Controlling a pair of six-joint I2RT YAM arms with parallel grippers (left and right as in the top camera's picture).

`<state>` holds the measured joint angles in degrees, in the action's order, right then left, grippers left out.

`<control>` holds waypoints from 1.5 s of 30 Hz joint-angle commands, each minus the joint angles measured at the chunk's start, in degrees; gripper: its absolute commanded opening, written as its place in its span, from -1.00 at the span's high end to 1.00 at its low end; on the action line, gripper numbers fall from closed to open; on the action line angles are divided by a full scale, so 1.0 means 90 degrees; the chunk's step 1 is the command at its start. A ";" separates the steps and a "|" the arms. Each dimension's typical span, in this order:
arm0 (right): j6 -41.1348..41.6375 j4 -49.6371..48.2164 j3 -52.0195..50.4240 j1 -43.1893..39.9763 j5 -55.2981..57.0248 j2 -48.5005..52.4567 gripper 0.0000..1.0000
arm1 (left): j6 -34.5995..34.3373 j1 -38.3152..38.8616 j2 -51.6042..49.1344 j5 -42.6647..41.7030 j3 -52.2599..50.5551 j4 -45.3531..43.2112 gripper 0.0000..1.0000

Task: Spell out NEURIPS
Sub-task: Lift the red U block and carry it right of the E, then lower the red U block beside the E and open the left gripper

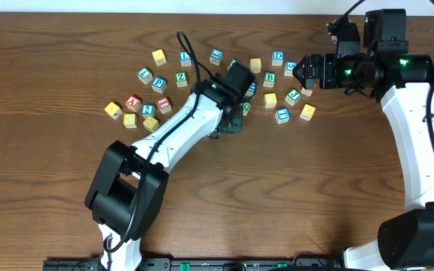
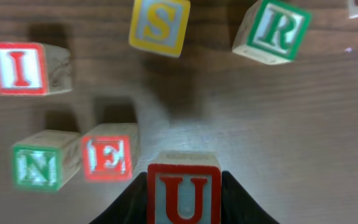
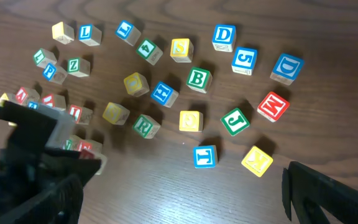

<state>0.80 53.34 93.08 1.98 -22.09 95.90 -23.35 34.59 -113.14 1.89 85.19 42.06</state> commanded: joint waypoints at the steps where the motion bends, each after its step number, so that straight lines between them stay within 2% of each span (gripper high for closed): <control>1: -0.0073 0.0010 0.0102 -0.0044 0.0010 0.0002 -0.99 | 0.0092 0.0012 -0.0036 0.0134 -0.0449 -0.0384 0.40; 9: -0.0073 0.0010 0.0102 -0.0044 0.0010 0.0002 -0.99 | 0.0090 0.0012 -0.0083 0.0214 -0.1032 -0.1430 0.40; 14: -0.0073 0.0010 0.0102 -0.0044 0.0010 0.0002 -0.98 | 0.0085 0.0005 -0.0274 0.0636 -0.1032 -0.1452 0.39; 22: -0.0073 0.0010 0.0102 -0.0044 0.0010 0.0002 -0.99 | 0.0058 0.0000 -0.0398 0.0631 -0.1032 -0.1447 0.38; 25: -0.0073 0.0010 0.0102 -0.0044 0.0010 0.0002 -0.99 | 0.0053 0.0000 -0.0396 0.0629 -0.1032 -0.1447 0.21; 28: -0.0073 0.0010 0.0102 -0.0044 0.0010 0.0002 -0.98 | 0.0034 0.0000 -0.0393 0.0629 -0.1018 -0.1447 0.13; 38: -0.0073 0.0010 0.0102 -0.0044 0.0010 0.0002 -0.98 | 0.0039 -0.0002 -0.0306 0.0510 -0.0653 -0.1375 0.13; 45: -0.0073 0.0010 0.0102 -0.0044 0.0010 0.0002 -0.98 | 0.0041 -0.0007 0.0138 0.0512 -0.0597 -0.1375 0.13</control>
<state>0.78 53.32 93.08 1.98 -22.09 95.90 -22.72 34.61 -115.46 6.35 78.26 29.54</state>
